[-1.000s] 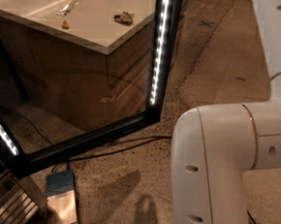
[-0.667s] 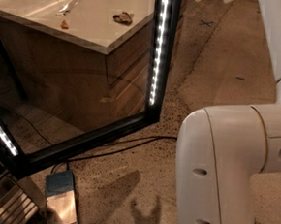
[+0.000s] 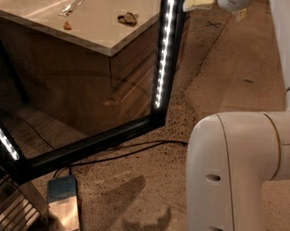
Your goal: Close right fridge door
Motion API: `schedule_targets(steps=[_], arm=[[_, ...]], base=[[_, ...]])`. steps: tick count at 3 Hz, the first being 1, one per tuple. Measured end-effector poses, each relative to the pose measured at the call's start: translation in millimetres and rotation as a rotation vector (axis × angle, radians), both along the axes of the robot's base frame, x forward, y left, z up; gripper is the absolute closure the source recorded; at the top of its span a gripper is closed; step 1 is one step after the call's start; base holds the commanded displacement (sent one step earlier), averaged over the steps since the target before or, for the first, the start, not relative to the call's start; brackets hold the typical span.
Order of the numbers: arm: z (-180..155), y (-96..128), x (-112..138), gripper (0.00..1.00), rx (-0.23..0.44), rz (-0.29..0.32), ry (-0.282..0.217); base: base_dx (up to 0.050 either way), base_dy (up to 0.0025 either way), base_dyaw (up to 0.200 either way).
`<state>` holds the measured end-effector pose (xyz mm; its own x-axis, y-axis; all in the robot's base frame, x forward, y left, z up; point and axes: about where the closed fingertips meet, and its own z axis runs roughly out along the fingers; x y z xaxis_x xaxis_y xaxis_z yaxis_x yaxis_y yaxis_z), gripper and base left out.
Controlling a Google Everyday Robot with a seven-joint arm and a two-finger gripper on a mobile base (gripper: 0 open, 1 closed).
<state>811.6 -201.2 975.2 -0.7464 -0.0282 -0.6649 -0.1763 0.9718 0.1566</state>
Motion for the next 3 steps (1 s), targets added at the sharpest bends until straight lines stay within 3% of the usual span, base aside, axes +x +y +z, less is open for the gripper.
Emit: schedule_targets(steps=[1, 2, 3], arm=[[-1.5, 0.5, 0.6, 0.0, 0.001, -0.001, 0.002], [-56.4, 5.2, -8.9, 0.0, 0.101, -0.029, 0.162], [-97.0, -2.3, -0.2, 0.0, 0.101, -0.088, 0.227]], base=[[0.0, 0.0, 0.0], [0.0, 0.0, 0.0], [0.0, 0.0, 0.0]])
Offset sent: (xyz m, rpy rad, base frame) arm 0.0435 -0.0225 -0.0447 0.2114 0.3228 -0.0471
